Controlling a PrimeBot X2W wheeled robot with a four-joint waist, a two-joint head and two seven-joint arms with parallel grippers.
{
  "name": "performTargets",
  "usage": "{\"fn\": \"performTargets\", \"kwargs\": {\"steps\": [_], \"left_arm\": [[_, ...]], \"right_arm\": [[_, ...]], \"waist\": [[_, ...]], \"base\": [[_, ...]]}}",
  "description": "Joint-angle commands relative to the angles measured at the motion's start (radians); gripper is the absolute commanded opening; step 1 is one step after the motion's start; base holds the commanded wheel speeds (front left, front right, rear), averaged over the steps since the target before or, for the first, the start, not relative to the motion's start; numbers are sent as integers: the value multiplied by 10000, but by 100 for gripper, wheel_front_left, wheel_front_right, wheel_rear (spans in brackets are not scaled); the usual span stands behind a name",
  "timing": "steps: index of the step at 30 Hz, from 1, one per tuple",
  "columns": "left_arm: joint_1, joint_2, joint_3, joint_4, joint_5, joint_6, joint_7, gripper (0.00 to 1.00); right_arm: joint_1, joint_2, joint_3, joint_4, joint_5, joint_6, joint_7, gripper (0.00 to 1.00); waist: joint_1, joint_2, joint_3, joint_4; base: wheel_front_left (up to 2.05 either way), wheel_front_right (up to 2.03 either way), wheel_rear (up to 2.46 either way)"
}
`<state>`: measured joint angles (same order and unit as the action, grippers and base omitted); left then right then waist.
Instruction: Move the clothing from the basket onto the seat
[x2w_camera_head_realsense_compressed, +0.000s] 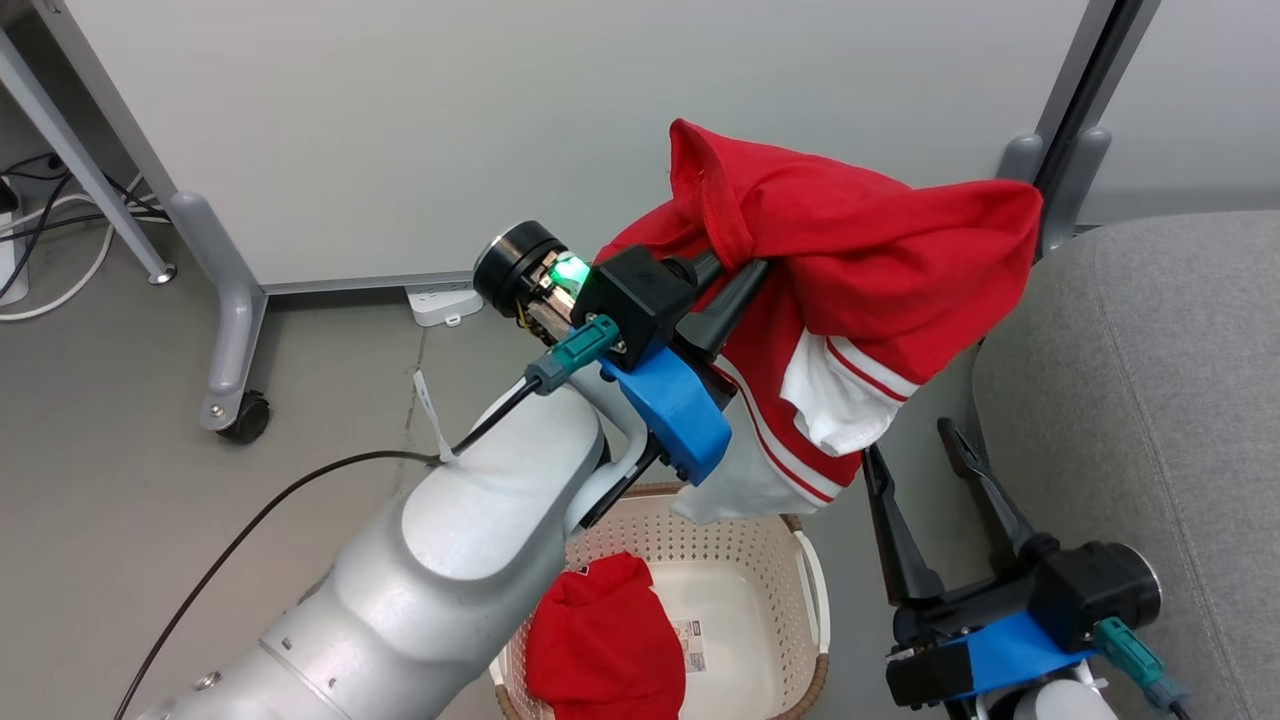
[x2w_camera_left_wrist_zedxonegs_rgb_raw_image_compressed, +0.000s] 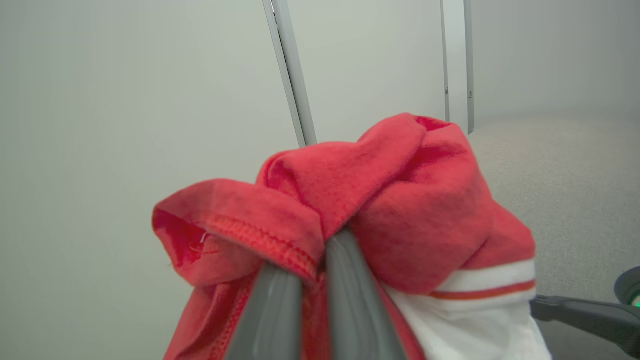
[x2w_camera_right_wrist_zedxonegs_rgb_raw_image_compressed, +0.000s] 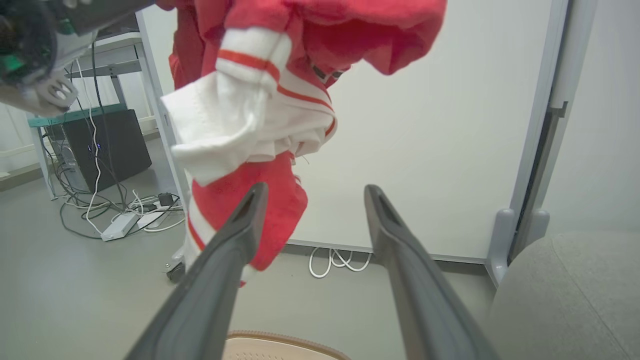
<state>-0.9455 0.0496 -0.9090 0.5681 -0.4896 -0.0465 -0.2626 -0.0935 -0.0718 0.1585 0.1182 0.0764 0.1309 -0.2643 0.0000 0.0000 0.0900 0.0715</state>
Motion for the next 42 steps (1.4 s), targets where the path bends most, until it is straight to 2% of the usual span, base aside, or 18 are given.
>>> {"fn": "performTargets", "kwargs": {"steps": [1, 16, 30, 31, 32, 42], "left_arm": [[-113, 18, -3, -58, 6, 36, -34, 0], [-137, 18, -169, -195, -135, 132, -34, 0], [-116, 18, -257, -351, -263, 203, -34, 0], [-122, 16, -262, -364, -269, 209, -34, 0], [-129, 18, -266, -369, -267, 216, -34, 0], [-141, 16, -210, -377, -252, 243, -34, 0]], "right_arm": [[-83, -25, 115, -77, 48, -3, -3, 100], [-1597, -85, 1353, 365, 432, -3, -3, 100], [-2666, 184, 1329, 924, 748, -3, -3, 100], [-2731, 190, 1316, 960, 764, -3, -1, 32], [-2766, 199, 1312, 957, 782, -3, -3, 0], [-2892, 226, 1338, 1068, 785, -3, -3, 0]], "waist": [[0, 0, 16, 4], [0, 0, 161, 79], [0, 0, 240, 90], [0, 0, 250, 92], [0, 0, 257, 95], [0, 0, 258, 93]], "base": [[0, 0, 0], [0, 0, 0], [0, 0, 0], [0, 0, 0], [0, 0, 0], [0, 0, 0]]}}
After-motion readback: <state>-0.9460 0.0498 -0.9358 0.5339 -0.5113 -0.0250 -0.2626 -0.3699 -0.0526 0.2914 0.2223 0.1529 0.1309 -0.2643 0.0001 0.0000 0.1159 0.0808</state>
